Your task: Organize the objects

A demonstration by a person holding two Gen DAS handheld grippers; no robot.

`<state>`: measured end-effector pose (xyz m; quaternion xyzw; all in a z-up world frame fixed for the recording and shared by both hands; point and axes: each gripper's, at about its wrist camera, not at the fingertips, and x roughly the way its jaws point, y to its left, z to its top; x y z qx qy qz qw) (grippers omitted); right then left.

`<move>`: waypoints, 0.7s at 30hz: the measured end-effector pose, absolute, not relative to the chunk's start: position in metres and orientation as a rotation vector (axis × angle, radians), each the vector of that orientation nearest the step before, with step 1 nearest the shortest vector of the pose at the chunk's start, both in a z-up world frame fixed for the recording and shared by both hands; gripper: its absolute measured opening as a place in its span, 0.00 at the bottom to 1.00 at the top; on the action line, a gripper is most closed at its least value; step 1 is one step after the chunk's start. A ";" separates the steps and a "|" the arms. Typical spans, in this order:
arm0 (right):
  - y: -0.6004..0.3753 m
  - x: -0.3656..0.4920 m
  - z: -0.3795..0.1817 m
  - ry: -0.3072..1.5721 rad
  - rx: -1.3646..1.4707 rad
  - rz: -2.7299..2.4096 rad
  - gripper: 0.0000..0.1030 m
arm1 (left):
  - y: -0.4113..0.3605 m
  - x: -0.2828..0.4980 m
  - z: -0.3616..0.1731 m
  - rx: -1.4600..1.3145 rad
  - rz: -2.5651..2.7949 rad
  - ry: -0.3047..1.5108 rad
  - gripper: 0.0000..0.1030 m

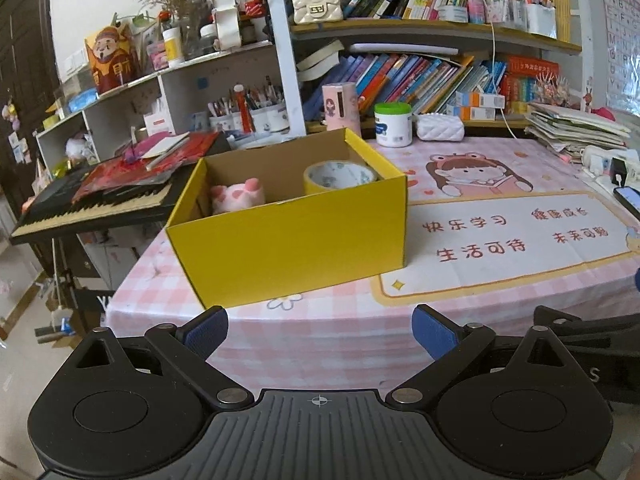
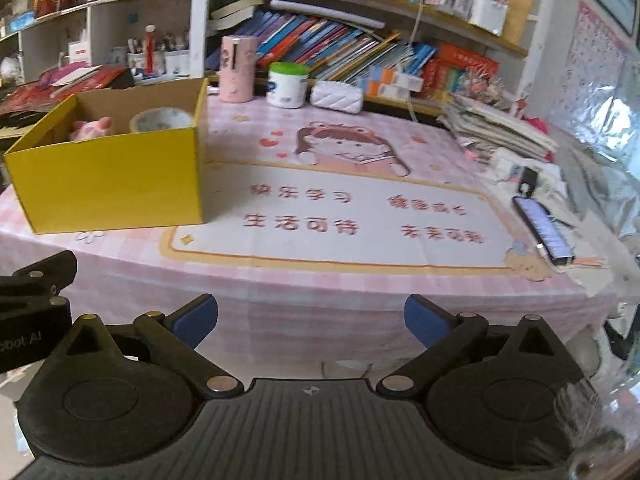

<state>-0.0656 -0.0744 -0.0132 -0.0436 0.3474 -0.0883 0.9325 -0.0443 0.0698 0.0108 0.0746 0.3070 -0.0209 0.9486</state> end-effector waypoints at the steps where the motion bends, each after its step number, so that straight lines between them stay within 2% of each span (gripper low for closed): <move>1: -0.077 -0.067 -0.012 0.707 -0.091 -0.191 0.98 | 0.068 -0.042 0.011 0.147 -0.042 0.627 0.97; 21: -0.098 -0.072 -0.005 0.707 -0.077 -0.300 1.00 | 0.035 -0.038 0.005 0.182 0.032 0.658 0.97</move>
